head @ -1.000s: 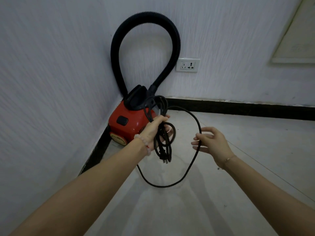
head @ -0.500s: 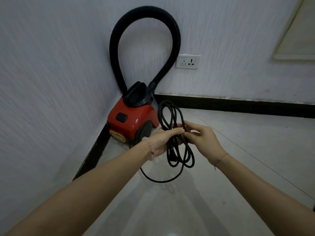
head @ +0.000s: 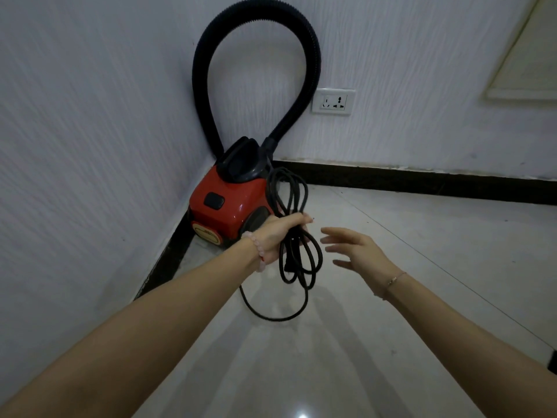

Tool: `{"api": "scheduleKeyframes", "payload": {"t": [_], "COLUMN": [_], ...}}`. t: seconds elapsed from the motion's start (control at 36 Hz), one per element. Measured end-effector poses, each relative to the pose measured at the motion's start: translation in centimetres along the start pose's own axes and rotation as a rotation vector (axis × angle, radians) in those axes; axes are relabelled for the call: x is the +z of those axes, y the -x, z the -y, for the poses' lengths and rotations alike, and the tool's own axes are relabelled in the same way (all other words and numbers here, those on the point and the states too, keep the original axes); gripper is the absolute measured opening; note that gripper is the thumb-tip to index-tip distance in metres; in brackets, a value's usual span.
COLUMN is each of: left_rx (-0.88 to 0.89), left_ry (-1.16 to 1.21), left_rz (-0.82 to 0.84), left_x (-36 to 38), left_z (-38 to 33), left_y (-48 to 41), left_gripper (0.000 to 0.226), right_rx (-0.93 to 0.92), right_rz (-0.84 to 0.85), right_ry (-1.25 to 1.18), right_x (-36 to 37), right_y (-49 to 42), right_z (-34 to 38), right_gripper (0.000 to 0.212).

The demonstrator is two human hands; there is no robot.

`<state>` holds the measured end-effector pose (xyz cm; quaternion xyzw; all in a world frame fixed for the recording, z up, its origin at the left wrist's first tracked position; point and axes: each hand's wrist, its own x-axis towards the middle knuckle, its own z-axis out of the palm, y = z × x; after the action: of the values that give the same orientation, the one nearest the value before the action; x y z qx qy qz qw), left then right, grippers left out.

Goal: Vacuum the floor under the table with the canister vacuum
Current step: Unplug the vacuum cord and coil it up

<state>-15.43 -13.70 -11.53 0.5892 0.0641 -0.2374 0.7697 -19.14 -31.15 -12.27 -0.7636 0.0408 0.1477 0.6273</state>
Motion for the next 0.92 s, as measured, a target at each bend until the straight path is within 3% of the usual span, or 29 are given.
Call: {"api": "scheduleKeyframes", "payload": {"t": [0.17, 0.42, 0.53, 0.64, 0.75, 0.83, 0.92], "left_rx": [0.078, 0.131, 0.070, -0.008, -0.117, -0.166, -0.193], "left_ry": [0.363, 0.502, 0.625, 0.682, 0.629, 0.628, 0.605], "left_rz": [0.010, -0.044, -0.123, -0.203, -0.209, -0.241, -0.303], "left_x": [-0.3, -1.2, -3.1, -5.5, -7.4, -8.5, -8.6], "left_z": [-1.4, -3.4, -2.3, 0.6, 4.2, 7.0, 9.3], "left_y": [-0.2, 1.3, 1.7, 2.3, 3.2, 3.3, 3.5], "left_gripper": [0.017, 0.016, 0.018, 0.037, 0.016, 0.016, 0.014], "right_rx": [0.114, 0.166, 0.326, 0.415, 0.468, 0.349, 0.214], "right_rz": [0.244, 0.179, 0.204, 0.121, 0.109, 0.131, 0.173], "right_ry": [0.038, 0.352, 0.100, -0.272, -0.557, -0.528, -0.380], "right_x": [1.6, 2.9, 3.7, 4.5, 4.3, 4.6, 5.2], "right_y": [0.1, -1.2, -1.5, -2.0, -2.5, -2.7, -2.2], "right_z": [-2.2, -6.0, -6.9, -7.6, -7.9, -8.2, -8.1], "right_gripper": [0.047, 0.015, 0.022, 0.033, 0.037, 0.032, 0.043]}}
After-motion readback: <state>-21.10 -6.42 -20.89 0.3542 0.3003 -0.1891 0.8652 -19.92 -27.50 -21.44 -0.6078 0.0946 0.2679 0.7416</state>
